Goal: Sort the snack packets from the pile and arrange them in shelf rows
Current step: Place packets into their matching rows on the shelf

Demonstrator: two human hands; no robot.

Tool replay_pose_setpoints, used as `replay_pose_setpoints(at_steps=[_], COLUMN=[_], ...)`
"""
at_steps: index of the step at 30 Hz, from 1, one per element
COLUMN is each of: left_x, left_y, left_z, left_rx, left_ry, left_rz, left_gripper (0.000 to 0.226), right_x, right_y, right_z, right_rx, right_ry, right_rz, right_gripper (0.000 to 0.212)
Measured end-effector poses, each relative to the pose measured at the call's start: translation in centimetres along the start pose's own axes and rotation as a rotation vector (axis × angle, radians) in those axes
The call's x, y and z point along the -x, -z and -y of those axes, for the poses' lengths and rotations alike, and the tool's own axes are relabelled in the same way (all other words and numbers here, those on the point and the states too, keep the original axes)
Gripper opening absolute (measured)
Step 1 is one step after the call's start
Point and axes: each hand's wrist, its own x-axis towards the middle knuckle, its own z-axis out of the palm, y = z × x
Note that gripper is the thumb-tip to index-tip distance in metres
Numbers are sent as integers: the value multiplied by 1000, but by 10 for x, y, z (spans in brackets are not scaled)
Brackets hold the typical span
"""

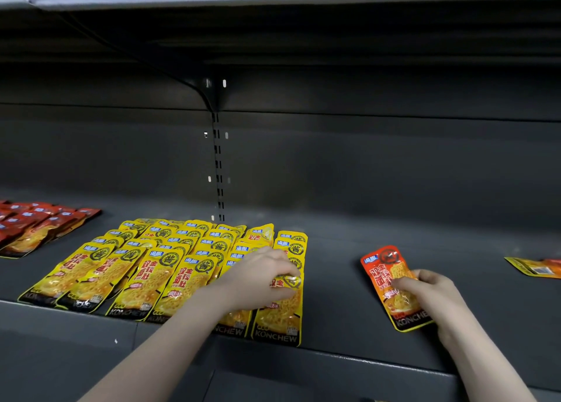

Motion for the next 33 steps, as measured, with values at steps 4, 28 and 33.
replay_pose_setpoints(at_steps=[4, 28, 33], left_x=[7, 143, 200], left_y=[-9, 45, 76], left_z=[-7, 119, 202], left_rx=[-174, -302, -306], left_ry=[9, 489, 444], left_rz=[-116, -531, -553], left_gripper=[35, 20, 36], right_x=[-2, 56, 98], right_y=[0, -159, -257], right_z=[-1, 69, 94], right_rx=[6, -154, -196], right_ry=[13, 194, 191], right_rz=[4, 223, 209], right_gripper=[1, 8, 9])
